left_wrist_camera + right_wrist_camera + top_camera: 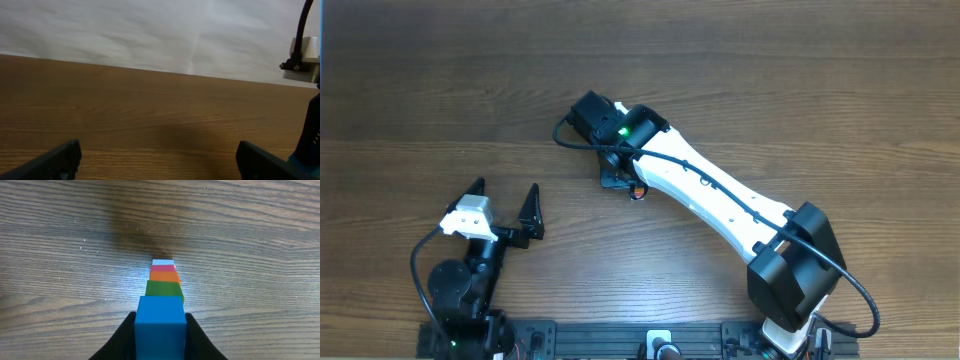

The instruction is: Stack Cubes

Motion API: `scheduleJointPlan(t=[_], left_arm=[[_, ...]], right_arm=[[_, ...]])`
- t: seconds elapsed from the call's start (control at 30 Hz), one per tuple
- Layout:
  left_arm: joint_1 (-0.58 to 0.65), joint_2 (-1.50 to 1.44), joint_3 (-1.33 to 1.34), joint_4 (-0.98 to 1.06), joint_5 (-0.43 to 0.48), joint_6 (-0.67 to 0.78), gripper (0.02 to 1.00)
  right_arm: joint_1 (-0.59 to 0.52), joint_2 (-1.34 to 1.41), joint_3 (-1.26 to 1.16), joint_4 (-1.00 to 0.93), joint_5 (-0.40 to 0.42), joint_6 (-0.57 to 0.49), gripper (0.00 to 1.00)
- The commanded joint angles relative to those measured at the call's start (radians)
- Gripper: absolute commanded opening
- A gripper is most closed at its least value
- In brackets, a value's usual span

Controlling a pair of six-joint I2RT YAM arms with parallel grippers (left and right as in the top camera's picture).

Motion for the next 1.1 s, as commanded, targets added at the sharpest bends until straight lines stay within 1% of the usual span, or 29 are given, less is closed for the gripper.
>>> scheduleJointPlan(t=[0.03, 0.53, 0.77, 1.1], left_arm=[[-0.005, -0.005, -0.005, 0.0, 0.009, 0.014, 1.0], [-0.005, -0.005, -0.005, 0.0, 0.009, 0.014, 1.0], [-0.005, -0.005, -0.005, 0.0, 0.009, 0.014, 1.0], [-0.005, -0.005, -0.005, 0.0, 0.009, 0.014, 1.0]], right_arm=[[0.01, 0.01, 0.024, -0.003, -0.001, -0.005, 0.012], [0.01, 0.011, 0.021, -0.003, 0.0, -0.005, 0.009], [0.01, 0.011, 0.019, -0.004, 0.0, -0.005, 0.025], [0.01, 0.011, 0.01, -0.003, 0.0, -0.005, 0.117]])
